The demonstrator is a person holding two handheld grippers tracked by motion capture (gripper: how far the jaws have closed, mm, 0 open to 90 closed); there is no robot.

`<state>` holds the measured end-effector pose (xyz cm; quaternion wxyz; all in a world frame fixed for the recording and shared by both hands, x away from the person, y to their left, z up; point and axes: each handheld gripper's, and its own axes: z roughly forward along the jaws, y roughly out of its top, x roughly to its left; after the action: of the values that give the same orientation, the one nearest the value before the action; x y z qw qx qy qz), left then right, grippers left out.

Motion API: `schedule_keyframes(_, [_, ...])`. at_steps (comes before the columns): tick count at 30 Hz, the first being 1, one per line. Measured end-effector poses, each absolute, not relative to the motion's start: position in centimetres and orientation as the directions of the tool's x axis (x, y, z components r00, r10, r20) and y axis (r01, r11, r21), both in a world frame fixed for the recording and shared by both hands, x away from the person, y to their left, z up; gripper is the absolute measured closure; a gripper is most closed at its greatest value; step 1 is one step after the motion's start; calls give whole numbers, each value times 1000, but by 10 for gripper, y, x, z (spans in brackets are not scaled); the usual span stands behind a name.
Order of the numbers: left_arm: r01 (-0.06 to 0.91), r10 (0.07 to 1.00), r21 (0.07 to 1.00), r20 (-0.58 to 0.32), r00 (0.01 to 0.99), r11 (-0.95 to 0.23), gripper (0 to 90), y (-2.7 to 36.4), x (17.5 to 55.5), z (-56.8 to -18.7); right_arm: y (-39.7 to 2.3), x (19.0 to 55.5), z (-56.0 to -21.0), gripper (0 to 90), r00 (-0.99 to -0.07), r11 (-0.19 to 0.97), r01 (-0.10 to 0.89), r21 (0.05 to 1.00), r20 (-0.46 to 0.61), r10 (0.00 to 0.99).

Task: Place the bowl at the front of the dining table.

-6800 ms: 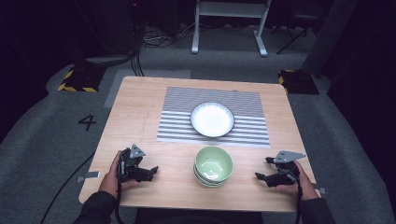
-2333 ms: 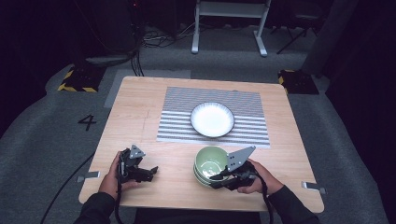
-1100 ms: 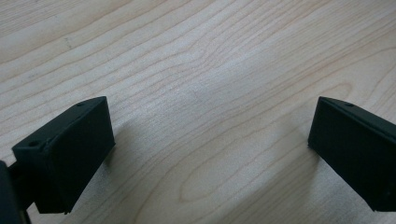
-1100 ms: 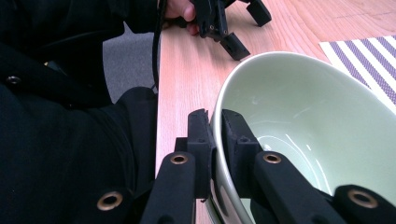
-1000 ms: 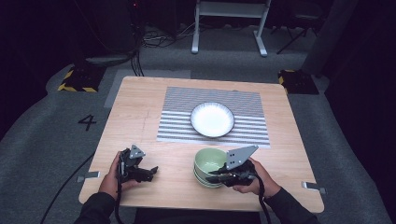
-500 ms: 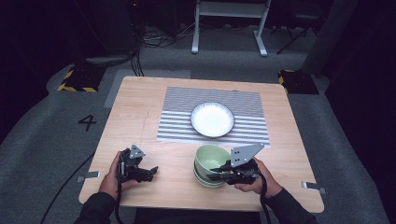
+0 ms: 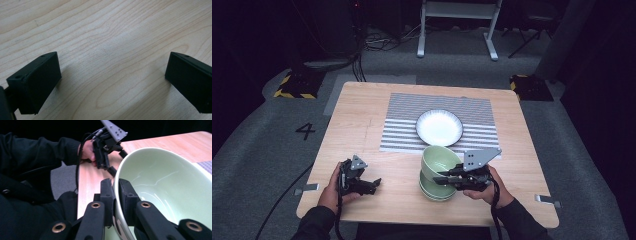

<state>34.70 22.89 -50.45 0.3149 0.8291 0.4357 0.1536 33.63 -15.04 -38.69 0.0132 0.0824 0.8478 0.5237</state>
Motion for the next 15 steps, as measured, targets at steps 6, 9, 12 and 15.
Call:
schedule_keyframes(6, [626, 819, 656, -20, 573, -422, 2, 229, 347, -505, -154, 343, -380, 825, -981, 417, 133, 899, 58, 187])
schedule_keyframes(9, [627, 820, 656, -23, 572, -419, 2, 229, 347, -505, -156, 347, -376, 825, -976, 410, 137, 902, 53, 211])
schedule_keyframes(12, [627, 820, 656, -22, 573, -420, 2, 229, 347, -505, -157, 353, -374, 825, -972, 396, 141, 907, 52, 228])
schedule_keyframes(15, [626, 819, 656, -19, 573, -422, 2, 229, 347, -505, -156, 357, -371, 825, -965, 411, 138, 901, 30, 259])
